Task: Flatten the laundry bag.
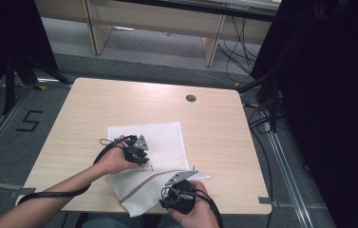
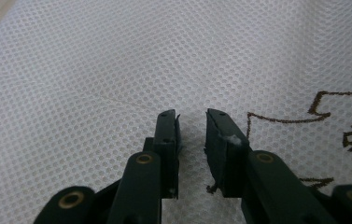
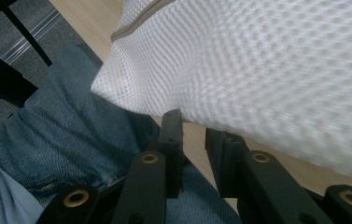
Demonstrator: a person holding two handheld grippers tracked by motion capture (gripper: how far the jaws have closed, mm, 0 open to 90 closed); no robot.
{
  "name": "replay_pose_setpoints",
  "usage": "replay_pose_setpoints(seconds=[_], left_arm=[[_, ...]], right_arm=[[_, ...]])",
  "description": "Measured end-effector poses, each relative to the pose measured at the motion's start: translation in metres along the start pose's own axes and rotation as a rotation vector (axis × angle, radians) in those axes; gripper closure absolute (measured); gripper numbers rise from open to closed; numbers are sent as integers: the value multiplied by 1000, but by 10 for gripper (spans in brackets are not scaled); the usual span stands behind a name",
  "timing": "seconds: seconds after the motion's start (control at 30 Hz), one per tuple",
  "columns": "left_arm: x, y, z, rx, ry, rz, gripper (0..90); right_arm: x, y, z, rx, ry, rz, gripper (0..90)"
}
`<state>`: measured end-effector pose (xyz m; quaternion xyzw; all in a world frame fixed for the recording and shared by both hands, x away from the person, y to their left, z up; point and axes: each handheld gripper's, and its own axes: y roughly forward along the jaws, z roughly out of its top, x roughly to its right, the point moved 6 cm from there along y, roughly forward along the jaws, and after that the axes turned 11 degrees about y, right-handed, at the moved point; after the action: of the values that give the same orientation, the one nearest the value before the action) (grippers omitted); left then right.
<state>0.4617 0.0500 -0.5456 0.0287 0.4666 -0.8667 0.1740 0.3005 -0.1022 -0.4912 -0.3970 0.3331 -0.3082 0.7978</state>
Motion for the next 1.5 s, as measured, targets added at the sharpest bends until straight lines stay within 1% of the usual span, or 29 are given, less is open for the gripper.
replay_pose_setpoints(seconds=[0.07,0.13,0.17,0.23,0.3,0.33,0.4,0.53,0.57,0.73,0.8,0.87,0.9,0.93,0.97,1.03,1.07,1.1,1.13,1.17,1.2,1.27,1.3,1.33,1.37,1.4,1.43,1.47,1.5], left_arm=[[-3,2,1,-5,-14,17,748],[-6,3,2,-9,-1,24,757],[-8,4,3,-11,-14,31,758],[-18,8,5,-12,-21,57,765],[-21,9,5,-17,-34,58,765],[-29,12,5,-12,-39,74,765],[-33,13,5,-18,-44,75,765],[-46,15,4,-23,-37,101,757],[-50,16,4,-29,-36,112,753],[-57,17,3,-33,-37,138,737],[-59,16,2,-45,-31,139,717],[-57,14,2,-33,-41,150,700],[-56,11,3,-18,-45,148,698],[-50,0,4,21,-62,143,697],[-48,-6,5,37,-55,143,699],[-45,-12,4,49,-58,134,712],[-40,-21,3,58,-63,133,732],[-36,-25,2,58,-63,120,786],[-30,-32,0,56,-59,98,786],[-18,-43,-5,62,-57,62,836],[-18,-43,-5,62,-57,62,854],[-5,-53,-11,63,-60,34,869],[4,-56,-15,72,-64,6,875],[13,-59,-19,71,-72,-17,878],[22,-63,-25,45,-38,-51,878],[35,-65,-31,43,-37,-75,878],[35,-65,-31,43,-37,-75,875],[50,-64,-37,29,-33,-104,872],[50,-64,-37,29,-33,-104,869]], right_arm=[[5,-5,-4,-2,13,-5,759],[9,-8,-7,-2,26,-8,752],[10,-9,-8,-7,34,-12,749],[14,-10,-10,-10,35,-15,742],[15,-10,-12,-14,46,-18,738],[18,-10,-14,-25,56,-21,733],[18,-11,-15,-32,65,-20,730],[22,-12,-17,-46,66,-30,730],[25,-14,-18,-48,60,-39,757],[34,-20,-18,-43,63,-66,801],[39,-23,-16,-36,54,-79,830],[45,-25,-14,-23,53,-87,866],[48,-26,-12,-23,54,-95,881],[56,-27,-8,-21,62,-112,900],[60,-27,-6,-23,70,-116,900],[65,-26,-4,-16,69,-125,900],[68,-26,-2,-28,94,-133,900],[78,-22,4,-19,71,-155,900],[78,-22,4,-19,71,-155,900],[85,-18,8,-24,71,-164,900],[85,-18,8,-24,71,-164,900],[89,-15,13,-22,75,-171,900],[91,-14,16,-23,83,-173,900],[92,-13,17,-31,109,-181,900],[95,-11,21,-18,84,-178,900],[99,-8,25,-25,108,-189,900],[99,-8,25,-25,108,-189,900],[106,-3,27,-32,94,-194,900],[106,-3,27,-32,94,-194,900]])
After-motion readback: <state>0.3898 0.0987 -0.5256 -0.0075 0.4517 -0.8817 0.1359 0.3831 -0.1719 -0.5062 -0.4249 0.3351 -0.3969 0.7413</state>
